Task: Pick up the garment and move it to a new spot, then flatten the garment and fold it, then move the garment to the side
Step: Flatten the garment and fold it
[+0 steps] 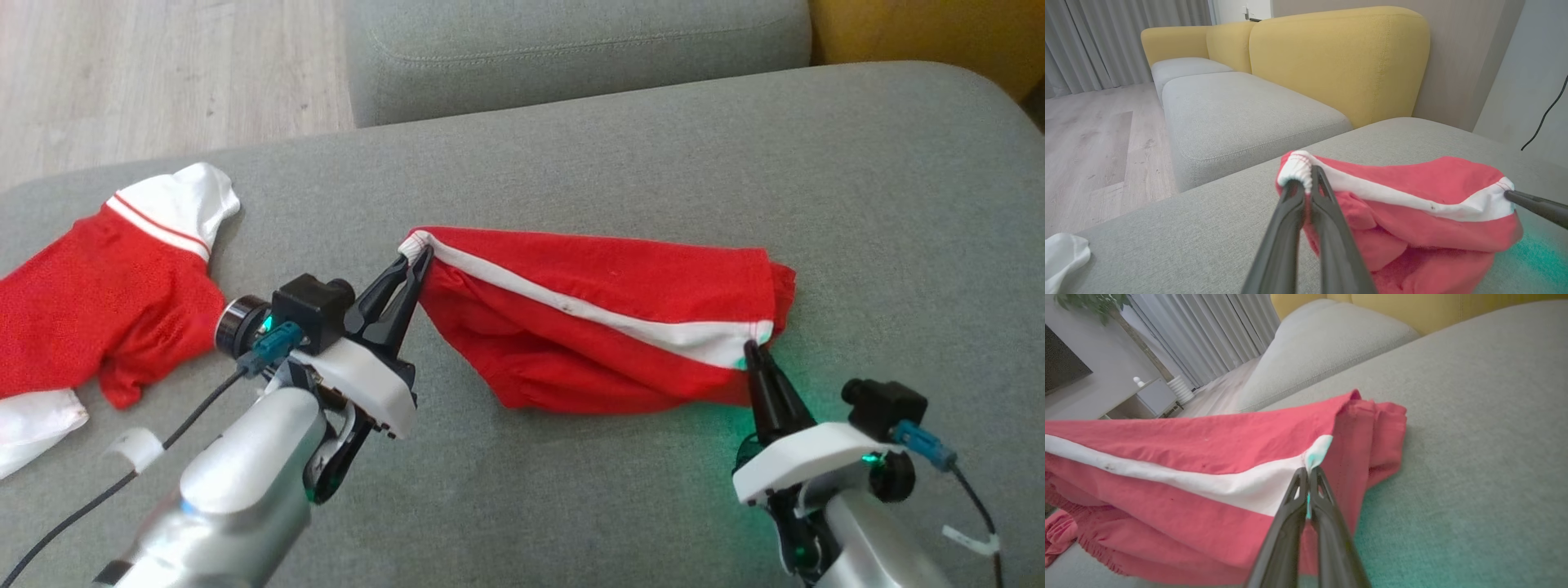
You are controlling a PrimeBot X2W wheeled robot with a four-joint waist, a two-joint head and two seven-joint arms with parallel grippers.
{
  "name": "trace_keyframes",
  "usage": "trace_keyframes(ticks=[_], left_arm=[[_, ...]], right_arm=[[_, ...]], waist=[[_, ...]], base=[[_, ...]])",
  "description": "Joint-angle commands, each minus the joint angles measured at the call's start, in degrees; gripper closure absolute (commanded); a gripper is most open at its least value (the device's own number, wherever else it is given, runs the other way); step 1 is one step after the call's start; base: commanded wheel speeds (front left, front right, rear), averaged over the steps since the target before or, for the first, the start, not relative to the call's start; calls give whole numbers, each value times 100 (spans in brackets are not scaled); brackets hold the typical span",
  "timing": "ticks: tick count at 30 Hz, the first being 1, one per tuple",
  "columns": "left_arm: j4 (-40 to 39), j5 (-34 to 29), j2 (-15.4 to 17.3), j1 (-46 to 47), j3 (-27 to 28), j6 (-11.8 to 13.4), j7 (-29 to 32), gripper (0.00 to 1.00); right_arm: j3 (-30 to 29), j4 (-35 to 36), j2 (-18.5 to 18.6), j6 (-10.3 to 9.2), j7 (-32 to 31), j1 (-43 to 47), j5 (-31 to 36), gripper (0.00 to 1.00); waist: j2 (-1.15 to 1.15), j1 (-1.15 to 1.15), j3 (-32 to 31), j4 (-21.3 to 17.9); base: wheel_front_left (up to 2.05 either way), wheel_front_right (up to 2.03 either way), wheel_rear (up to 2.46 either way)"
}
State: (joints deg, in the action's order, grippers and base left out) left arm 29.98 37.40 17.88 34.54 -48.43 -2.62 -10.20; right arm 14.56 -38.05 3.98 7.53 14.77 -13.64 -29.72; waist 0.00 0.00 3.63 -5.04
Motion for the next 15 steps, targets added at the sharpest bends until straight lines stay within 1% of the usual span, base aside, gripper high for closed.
trace_keyframes(ticks=[1, 3, 6, 9, 12, 15], left_arm=[[-147, 57, 207, 168, 207, 40, -68, 100], [-183, 60, 210, 188, 222, 47, -100, 100], [-287, 13, 230, 323, 241, 14, -167, 100], [-407, -122, 290, 733, 263, -55, -188, 100], [-451, -180, 334, 1444, 417, -146, -156, 100], [-317, -346, 334, 2385, 492, -263, -122, 100]], right_arm=[[125, 238, 51, -4, 23, -149, 21, 100], [94, 428, 92, -4, 23, -184, 18, 100], [-115, 827, 182, -4, 23, -328, 74, 100], [-415, 1245, 294, -4, 23, -718, 165, 100], [-755, 1503, 463, -4, 23, -1457, 341, 100], [-928, 1553, 721, -4, 23, -2531, 460, 100]], waist=[[0, 0, -19, -6], [0, 0, -32, -15], [0, 0, 25, -29], [0, 0, 205, -47], [0, 0, 526, -91], [0, 0, 989, -134]], base=[[0, 0, 0], [0, 0, 0], [0, 0, 0], [0, 0, 0], [0, 0, 0], [0, 0, 0]])
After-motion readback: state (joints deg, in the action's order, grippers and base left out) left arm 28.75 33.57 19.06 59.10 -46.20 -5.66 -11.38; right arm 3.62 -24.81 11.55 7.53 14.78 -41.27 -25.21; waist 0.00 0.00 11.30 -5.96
